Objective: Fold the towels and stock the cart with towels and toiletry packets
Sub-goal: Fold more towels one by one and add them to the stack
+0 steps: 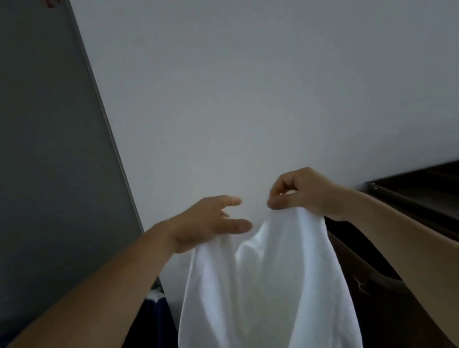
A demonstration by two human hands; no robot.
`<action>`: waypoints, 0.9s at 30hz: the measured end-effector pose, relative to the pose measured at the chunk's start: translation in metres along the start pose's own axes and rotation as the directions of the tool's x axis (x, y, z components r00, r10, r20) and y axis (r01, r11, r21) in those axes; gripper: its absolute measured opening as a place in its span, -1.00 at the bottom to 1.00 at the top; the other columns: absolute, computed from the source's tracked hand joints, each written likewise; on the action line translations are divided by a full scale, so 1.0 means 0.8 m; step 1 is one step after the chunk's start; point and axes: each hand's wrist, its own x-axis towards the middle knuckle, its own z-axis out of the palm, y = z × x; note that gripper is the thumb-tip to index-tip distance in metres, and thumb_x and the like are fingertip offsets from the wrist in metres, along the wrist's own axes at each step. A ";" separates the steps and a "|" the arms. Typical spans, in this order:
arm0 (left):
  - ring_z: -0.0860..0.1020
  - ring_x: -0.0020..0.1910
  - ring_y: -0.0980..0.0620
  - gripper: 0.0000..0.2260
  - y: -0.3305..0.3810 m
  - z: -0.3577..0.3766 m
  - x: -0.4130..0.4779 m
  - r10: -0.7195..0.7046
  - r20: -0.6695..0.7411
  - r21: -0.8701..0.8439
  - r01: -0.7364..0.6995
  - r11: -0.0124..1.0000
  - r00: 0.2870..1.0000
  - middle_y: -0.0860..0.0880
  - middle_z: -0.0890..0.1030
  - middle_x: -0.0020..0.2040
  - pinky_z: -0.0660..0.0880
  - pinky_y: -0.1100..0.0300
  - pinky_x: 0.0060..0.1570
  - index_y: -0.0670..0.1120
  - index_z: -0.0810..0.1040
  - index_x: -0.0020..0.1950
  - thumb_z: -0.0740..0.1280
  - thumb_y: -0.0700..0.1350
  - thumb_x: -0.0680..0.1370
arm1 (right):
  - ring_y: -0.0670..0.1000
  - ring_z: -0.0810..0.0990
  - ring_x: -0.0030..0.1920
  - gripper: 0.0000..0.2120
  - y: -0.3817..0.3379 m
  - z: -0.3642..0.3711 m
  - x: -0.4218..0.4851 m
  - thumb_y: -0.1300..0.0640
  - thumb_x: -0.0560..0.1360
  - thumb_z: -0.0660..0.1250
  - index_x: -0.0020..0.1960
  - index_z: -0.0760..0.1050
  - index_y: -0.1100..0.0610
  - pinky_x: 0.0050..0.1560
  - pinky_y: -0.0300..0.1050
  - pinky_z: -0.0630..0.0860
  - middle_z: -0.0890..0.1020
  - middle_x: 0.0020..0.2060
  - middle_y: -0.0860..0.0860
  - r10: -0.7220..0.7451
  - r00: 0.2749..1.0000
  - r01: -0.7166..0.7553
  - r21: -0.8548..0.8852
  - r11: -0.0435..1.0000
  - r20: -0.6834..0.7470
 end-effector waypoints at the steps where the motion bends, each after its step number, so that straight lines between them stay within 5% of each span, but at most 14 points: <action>1: 0.51 0.17 0.25 -0.35 0.009 0.007 0.000 0.036 0.030 -0.035 -0.035 0.999 0.999 0.09 0.52 0.28 0.42 0.36 0.02 0.12 0.38 0.48 0.50 0.17 0.44 | -0.27 0.59 -0.28 -0.86 -0.009 0.007 0.003 0.04 0.38 0.58 -0.28 0.65 -0.15 -0.23 -0.42 0.47 0.67 -0.31 -0.19 -0.038 0.999 0.038 -0.019 0.999 0.018; 4: 0.62 0.05 0.16 -0.62 0.027 0.028 0.001 0.059 0.111 -0.081 -0.050 0.995 0.992 0.03 0.66 0.10 0.51 0.33 0.01 0.13 0.55 0.31 0.46 0.10 0.50 | -0.18 0.58 -0.27 -0.83 -0.028 0.021 0.007 0.08 0.43 0.54 -0.28 0.64 -0.13 -0.17 -0.24 0.51 0.64 -0.33 -0.15 -0.090 0.996 0.089 0.028 0.996 0.027; 6: 0.65 0.02 -0.02 -0.74 0.030 0.038 0.001 0.049 0.060 -0.164 -0.039 0.986 0.997 -0.09 0.68 0.05 0.60 0.16 0.05 -0.05 0.64 0.18 0.43 0.03 0.55 | -0.09 0.52 -0.27 -0.85 -0.031 0.021 0.006 0.07 0.43 0.54 -0.27 0.63 -0.09 -0.16 -0.13 0.49 0.59 -0.34 -0.09 -0.106 0.994 0.105 0.060 0.993 0.025; 8: 0.63 -0.15 -0.13 -0.77 0.035 0.036 -0.002 0.073 -0.054 -0.192 -0.082 0.978 0.996 -0.14 0.66 -0.10 0.60 0.14 -0.07 -0.19 0.63 0.00 0.40 -0.01 0.58 | -0.01 0.48 -0.26 -0.88 -0.025 0.016 0.002 0.05 0.41 0.56 -0.23 0.63 -0.06 -0.17 -0.04 0.44 0.55 -0.31 0.01 -0.099 0.995 0.097 0.060 0.993 0.024; 10: 0.52 -0.29 0.00 -0.83 0.044 0.020 -0.003 0.112 -0.225 -0.244 -0.167 0.955 0.968 -0.07 0.57 -0.25 0.50 0.20 -0.26 -0.16 0.59 -0.13 0.37 -0.09 0.60 | 0.00 0.49 -0.26 -0.87 -0.010 0.009 -0.004 0.06 0.39 0.58 -0.20 0.62 0.00 -0.18 -0.02 0.44 0.54 -0.31 0.01 -0.032 0.999 0.031 0.074 0.997 0.012; 14: 0.49 -0.42 0.11 -0.82 0.068 -0.043 -0.003 0.089 -0.552 -0.366 -0.337 0.867 0.829 0.01 0.55 -0.39 0.44 0.30 -0.38 -0.09 0.60 -0.25 0.36 -0.19 0.57 | 0.05 0.66 -0.22 -0.87 0.035 0.001 -0.022 0.09 0.40 0.57 -0.19 0.64 0.10 -0.08 0.07 0.62 0.70 -0.25 0.06 0.134 0.991 -0.134 0.098 0.986 0.005; 17: 0.46 -0.46 0.10 -0.80 0.062 -0.075 -0.004 -0.040 -0.690 -0.397 -0.332 0.856 0.723 0.01 0.51 -0.42 0.41 0.26 -0.42 -0.07 0.61 -0.27 0.39 -0.11 0.55 | 0.22 0.66 -0.13 -0.57 0.050 -0.014 -0.036 0.03 0.31 0.59 -0.02 0.61 0.33 0.11 0.33 0.56 0.69 -0.07 0.29 0.200 0.979 -0.191 0.194 0.962 -0.031; 20: 0.50 -0.36 0.10 -0.87 0.041 -0.064 -0.003 0.018 -0.536 -0.165 -0.126 0.978 0.844 -0.04 0.58 -0.25 0.43 0.20 -0.32 -0.13 0.65 -0.10 0.44 -0.06 0.54 | 0.16 0.69 -0.15 -0.58 0.035 -0.030 -0.033 -0.09 0.26 0.62 -0.07 0.67 0.20 0.02 0.17 0.63 0.72 -0.15 0.13 0.150 0.988 -0.137 0.233 0.963 -0.039; 23: 0.63 -0.06 0.14 -0.56 0.037 -0.016 -0.007 0.052 -0.078 0.013 -0.052 0.999 0.996 -0.02 0.65 0.05 0.53 0.35 -0.10 -0.02 0.56 0.29 0.51 0.05 0.46 | -0.14 0.57 -0.35 -0.67 -0.008 -0.019 -0.017 -0.29 0.19 0.48 -0.30 0.63 -0.04 -0.30 -0.22 0.48 0.61 -0.40 -0.14 0.022 1.000 -0.022 0.058 0.998 0.002; 25: 0.67 0.01 0.07 -0.53 0.042 0.020 -0.010 0.070 0.131 -0.054 -0.064 0.997 0.989 -0.05 0.68 0.09 0.61 0.25 0.00 0.02 0.51 0.35 0.51 0.04 0.47 | -0.17 0.55 -0.36 -0.67 -0.029 -0.005 -0.006 -0.32 0.17 0.48 -0.32 0.62 -0.08 -0.32 -0.28 0.46 0.61 -0.40 -0.15 -0.043 0.999 0.043 0.015 0.999 0.004; 27: 0.67 0.03 -0.04 -0.66 0.047 0.042 -0.010 0.077 0.074 -0.100 -0.069 0.993 0.994 -0.08 0.69 0.07 0.62 0.06 0.09 -0.06 0.57 0.27 0.43 0.03 0.55 | -0.11 0.54 -0.32 -0.66 -0.040 0.004 -0.002 -0.33 0.19 0.49 -0.30 0.63 -0.07 -0.28 -0.19 0.47 0.61 -0.37 -0.08 -0.079 0.997 0.080 -0.022 0.997 0.015</action>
